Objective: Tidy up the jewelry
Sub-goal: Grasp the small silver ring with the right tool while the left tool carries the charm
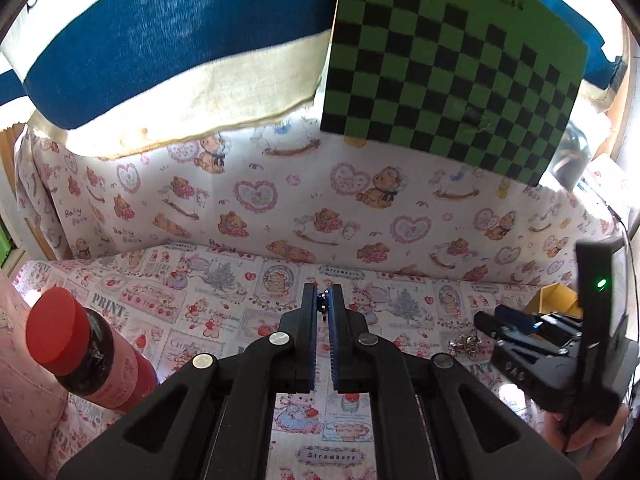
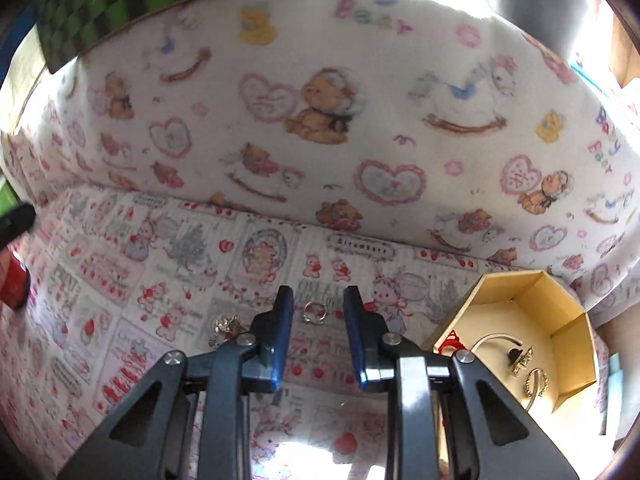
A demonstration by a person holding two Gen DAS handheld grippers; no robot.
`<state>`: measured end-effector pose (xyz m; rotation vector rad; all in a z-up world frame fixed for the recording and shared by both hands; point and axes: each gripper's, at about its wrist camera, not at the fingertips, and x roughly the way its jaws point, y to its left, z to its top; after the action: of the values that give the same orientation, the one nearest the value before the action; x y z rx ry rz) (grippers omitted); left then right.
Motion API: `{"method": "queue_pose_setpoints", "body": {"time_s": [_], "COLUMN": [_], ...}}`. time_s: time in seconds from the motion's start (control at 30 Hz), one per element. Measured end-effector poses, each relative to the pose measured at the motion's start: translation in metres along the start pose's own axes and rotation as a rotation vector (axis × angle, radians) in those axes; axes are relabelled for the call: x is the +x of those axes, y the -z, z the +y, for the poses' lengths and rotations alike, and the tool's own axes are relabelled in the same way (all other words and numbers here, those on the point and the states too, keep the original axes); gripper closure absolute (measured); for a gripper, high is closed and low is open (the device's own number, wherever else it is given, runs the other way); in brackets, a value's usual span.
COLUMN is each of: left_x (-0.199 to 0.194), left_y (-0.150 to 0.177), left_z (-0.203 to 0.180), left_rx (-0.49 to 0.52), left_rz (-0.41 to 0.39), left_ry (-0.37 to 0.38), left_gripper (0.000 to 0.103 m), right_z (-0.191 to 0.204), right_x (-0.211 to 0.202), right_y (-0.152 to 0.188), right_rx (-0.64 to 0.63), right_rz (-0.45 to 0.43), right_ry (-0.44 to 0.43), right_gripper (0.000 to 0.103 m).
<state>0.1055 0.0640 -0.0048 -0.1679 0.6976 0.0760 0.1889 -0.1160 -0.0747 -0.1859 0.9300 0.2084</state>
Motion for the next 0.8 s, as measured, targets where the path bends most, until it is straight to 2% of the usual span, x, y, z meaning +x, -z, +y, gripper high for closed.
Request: {"method": "queue_pose_setpoints", "body": {"time_s": [0.03,0.17,0.33,0.47,0.6,0.8], "left_x": [-0.004,-0.013,-0.016,-0.03,-0.049,-0.072], "left_y": [-0.001,-0.004,-0.006,-0.008,-0.007,-0.004], "left_z": [0.0,0.0,0.005,0.004,-0.002,-0.011], "left_rx": [0.0,0.006,-0.015,-0.015,-0.013,-0.006], "left_rz": [-0.012,-0.052,-0.065,-0.123,-0.187,-0.251], "left_ry": [0.001,-0.02,-0.01,-0.012,-0.01,0.059], "left_gripper": [0.099,0.099,0.099,0.099,0.099,0.099], "right_z": [0.009,0.025,0.025,0.004,-0.013,-0.035], "right_x": [-0.004,-0.002,-0.008,-0.031,-0.065,-0.125], "right_y": [0.004,0.006,0.006,0.01,0.019,0.031], "right_rx": [-0.012,-0.068,-0.013,0.019,0.045,0.047], "right_rz": [0.004,0.008,-0.001,-0.06,-0.129,-0.262], "right_ry": [0.002,0.042,-0.032,-0.04,-0.086,-0.147], "right_gripper": [0.086,0.09,0.092,0.092,0.092,0.092]}}
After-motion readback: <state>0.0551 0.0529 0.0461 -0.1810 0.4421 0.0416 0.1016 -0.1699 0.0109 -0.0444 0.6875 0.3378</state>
